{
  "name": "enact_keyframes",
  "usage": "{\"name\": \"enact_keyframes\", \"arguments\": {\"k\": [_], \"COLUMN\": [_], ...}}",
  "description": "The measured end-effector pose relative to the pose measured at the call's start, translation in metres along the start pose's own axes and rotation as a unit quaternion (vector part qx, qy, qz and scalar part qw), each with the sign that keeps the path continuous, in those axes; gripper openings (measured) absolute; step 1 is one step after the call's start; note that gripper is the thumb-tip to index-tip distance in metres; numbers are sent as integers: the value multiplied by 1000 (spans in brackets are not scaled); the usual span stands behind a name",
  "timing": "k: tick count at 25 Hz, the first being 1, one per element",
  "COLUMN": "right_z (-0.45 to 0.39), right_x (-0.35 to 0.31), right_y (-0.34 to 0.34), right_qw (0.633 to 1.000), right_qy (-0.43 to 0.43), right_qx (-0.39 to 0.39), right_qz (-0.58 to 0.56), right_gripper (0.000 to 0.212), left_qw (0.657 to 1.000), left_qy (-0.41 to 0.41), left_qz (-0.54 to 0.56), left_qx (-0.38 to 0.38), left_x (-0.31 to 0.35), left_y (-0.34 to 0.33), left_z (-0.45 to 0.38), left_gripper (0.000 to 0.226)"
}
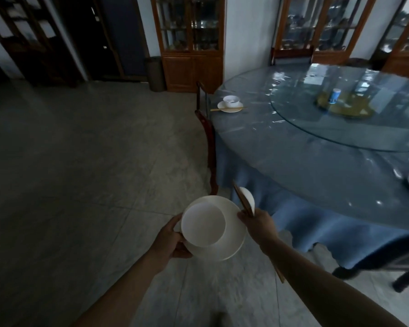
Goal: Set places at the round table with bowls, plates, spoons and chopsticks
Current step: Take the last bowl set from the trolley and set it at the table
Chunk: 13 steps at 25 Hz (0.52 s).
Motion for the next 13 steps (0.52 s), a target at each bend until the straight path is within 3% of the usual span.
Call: {"name": "enact_keyframes", "arguments": {"k": [13], "right_z": [-169], "right_x": [-100], "right_y": [-76], "right_qw": [996], "right_qy": [42], "right_qx": [-53], "right_qz": [61], "right_gripper": [19], "left_qw": [996], "left_qy": [22], "left_qz": [54], "left_qx": [63], "left_x": [71], "left_y": [75], "left_z": [-144], "left_gripper": [58]}}
Point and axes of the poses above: each hand's wrist, its own z-axis away from the middle knuckle, its own y-axis out of the back of the hand, x = y × z, the point moved 2 cm from there along -z, towards the middle knuckle, and after that the axes turned 1 degree about z, right-handed, at the moved point
